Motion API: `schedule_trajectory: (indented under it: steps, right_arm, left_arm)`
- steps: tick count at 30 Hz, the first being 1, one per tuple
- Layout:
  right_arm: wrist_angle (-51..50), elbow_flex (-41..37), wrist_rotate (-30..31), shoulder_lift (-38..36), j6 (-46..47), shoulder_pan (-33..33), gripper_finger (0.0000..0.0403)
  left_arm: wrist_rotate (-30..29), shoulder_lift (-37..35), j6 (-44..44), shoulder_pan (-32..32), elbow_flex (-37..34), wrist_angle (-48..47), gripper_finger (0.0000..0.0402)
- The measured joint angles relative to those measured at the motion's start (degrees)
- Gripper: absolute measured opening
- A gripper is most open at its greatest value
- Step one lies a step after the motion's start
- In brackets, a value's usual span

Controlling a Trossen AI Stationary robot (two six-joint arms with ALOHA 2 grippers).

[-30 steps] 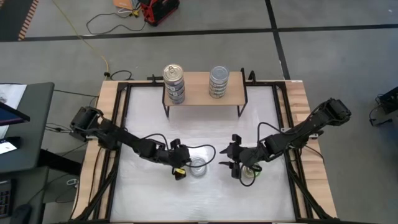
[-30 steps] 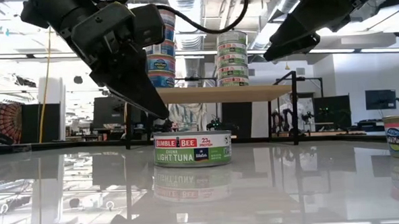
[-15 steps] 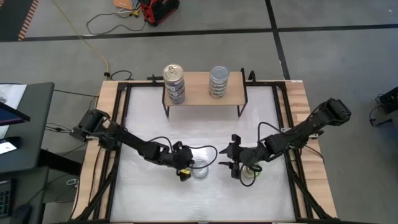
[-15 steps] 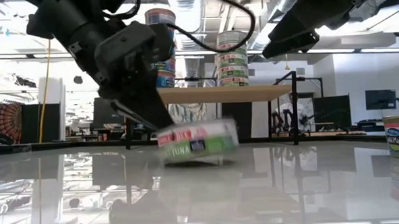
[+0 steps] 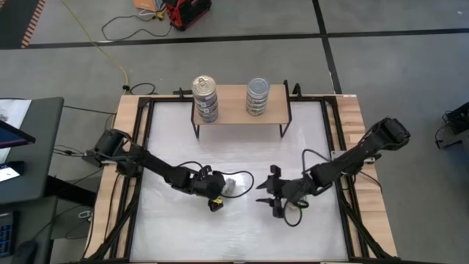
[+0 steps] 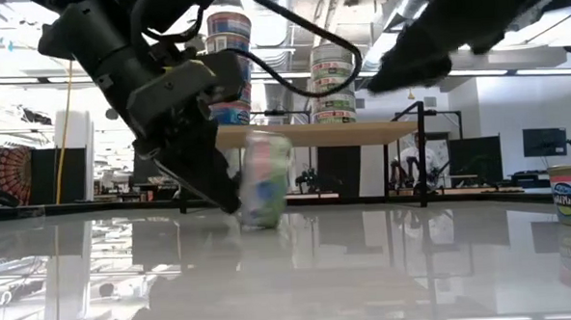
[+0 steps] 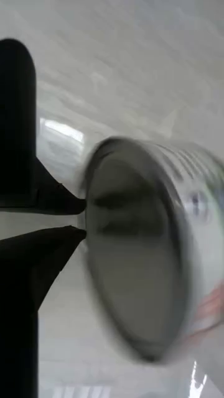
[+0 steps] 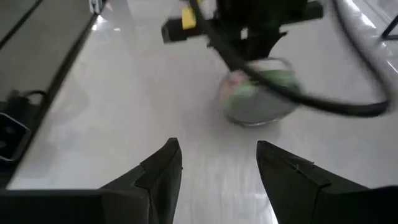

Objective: Stack canned seafood by type on shelf
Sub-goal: Stack the green tuna can on top of the other green tuna cans on the shelf

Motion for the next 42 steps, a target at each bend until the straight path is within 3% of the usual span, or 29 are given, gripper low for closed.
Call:
schedule_trajectory:
  steps: [13, 19, 25, 28, 32, 37, 42]
  right_arm:
    - [2.79, 2.46, -0.09, 9.98, 0.96, -5.28, 0.0241]
    - [5.54, 2.89, -0.11, 10.05, -3.31, -6.85, 0.0268]
    - [14.12, 4.12, -0.14, 13.91, -6.97, -9.23, 0.0327]
    - [13.01, 7.41, -0.11, 16.24, -8.67, -10.31, 0.036]
    - [10.47, 11.67, 0.55, 18.1, -8.82, -11.68, 0.0385]
    - [7.15, 14.29, 3.23, 20.56, -6.83, -13.06, 0.0385]
    - [7.27, 14.97, -1.94, 23.17, -2.21, -13.71, 0.0368]
  left_arm:
    - [-1.89, -1.48, 2.06, -1.23, 0.0, -2.29, 0.0038]
    - [-12.6, -6.89, 4.24, -5.93, 0.04, -8.51, 0.0038]
    - [-22.65, -12.19, 6.81, -10.33, -0.56, -12.39, 0.0034]
    - [-22.34, -16.0, 8.54, -10.85, -4.71, -9.47, 0.0014]
    - [-18.71, -23.25, 11.03, -10.83, -13.65, 1.76, 0.0004]
    - [-16.83, -33.28, 11.44, -10.52, -25.5, 13.46, 0.0003]
    - [-17.12, -40.68, 7.59, -10.46, -31.98, 16.2, 0.0006]
